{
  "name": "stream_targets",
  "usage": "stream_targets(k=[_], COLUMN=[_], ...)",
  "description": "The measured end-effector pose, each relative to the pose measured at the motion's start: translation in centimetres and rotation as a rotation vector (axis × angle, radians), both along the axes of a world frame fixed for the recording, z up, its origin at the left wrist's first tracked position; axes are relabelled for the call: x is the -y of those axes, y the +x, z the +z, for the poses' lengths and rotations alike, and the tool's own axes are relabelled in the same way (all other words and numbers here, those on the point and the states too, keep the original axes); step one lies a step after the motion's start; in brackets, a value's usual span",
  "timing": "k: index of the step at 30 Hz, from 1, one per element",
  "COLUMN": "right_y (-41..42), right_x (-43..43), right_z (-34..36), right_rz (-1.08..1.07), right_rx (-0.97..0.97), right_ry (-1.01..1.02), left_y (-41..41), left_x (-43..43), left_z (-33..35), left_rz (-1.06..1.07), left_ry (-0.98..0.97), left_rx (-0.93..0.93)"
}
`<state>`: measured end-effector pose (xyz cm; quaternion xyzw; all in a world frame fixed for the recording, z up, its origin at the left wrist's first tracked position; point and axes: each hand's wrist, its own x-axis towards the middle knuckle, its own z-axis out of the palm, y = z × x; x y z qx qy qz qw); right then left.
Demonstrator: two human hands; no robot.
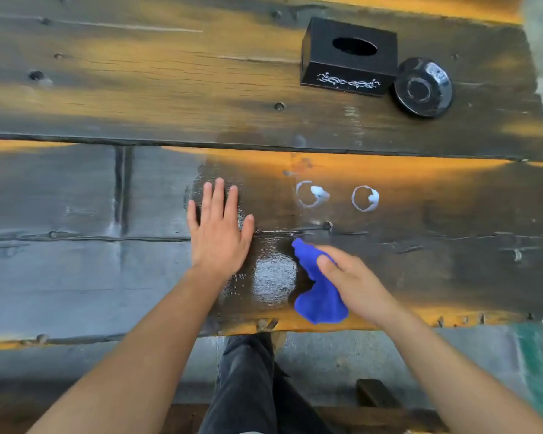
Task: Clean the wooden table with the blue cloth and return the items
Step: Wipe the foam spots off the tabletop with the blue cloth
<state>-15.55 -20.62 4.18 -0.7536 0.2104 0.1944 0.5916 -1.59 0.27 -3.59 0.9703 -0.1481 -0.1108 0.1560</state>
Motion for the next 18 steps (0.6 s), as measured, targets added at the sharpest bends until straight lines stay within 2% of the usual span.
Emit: stream_targets(k=[2,5,8,11,13,18], right_y=[3.6,9.8,16.1,20.6,21.3,17.9], right_x=[3.1,6.9,9.0,8.8,8.0,6.3], right_z=[0.6,-0.7,-3.4,-5.7,-7.0,-8.5], right_rz=[-0.088,-0.033,0.143,0.416,0.545,0.576], right_rx=[0.108,0.210,0.267,0.264,0.226,0.269], right_ry=[-0.137,-0.419,-0.630,-0.842,-0.927,-1.072], left_y=[-0.8,-1.4,-1.4,-1.4,-1.4,-1.4], left_x=[2.7,4.0,4.0,4.2,4.2,4.3], left_z=[-0.4,-1.4,-1.7,-1.7,-1.7,-1.8], left_rz=[-0.074,-0.111,-0.102,-0.098,-0.092,-0.092], left_ry=[0.019,0.144,0.147,0.141,0.140,0.156], left_rx=[-0.034,-0.055,-0.048,-0.037,-0.035,-0.033])
